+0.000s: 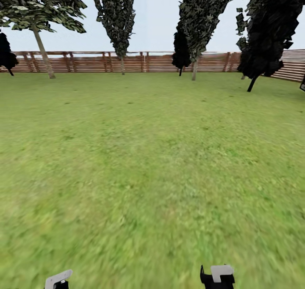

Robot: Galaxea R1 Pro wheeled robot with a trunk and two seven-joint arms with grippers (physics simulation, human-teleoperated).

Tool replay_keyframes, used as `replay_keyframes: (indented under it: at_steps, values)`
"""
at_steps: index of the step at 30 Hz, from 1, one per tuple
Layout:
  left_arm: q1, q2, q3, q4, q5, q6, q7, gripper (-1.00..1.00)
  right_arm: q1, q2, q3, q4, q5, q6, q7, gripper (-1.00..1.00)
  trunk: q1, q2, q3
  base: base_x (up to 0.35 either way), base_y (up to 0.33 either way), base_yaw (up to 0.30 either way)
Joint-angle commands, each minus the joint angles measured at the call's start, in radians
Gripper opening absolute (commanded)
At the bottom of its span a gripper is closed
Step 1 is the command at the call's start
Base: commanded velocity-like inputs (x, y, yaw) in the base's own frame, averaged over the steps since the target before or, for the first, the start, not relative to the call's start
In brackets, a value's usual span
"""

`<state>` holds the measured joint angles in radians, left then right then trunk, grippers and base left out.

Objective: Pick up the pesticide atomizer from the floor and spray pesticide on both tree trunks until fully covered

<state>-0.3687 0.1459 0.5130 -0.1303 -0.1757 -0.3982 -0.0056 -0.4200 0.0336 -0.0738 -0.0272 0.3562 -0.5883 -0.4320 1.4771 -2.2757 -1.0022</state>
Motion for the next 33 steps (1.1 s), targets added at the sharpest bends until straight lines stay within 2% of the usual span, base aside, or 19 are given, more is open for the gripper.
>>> replay_keyframes:
  at_steps: [1,33]
  values:
    - [-0.001,0.000,0.009,0.001,-0.011,-0.004,0.000,-1.00,0.000,0.000,-0.008,0.001,0.010,-0.002,-0.005,1.00,0.000,0.000,-0.001,0.261,0.223,0.285]
    - [-0.001,0.000,0.008,0.001,-0.011,-0.004,0.000,-1.00,0.000,0.000,-0.008,0.001,0.010,-0.002,-0.005,1.00,0.000,0.000,-0.001,0.261,0.223,0.285]
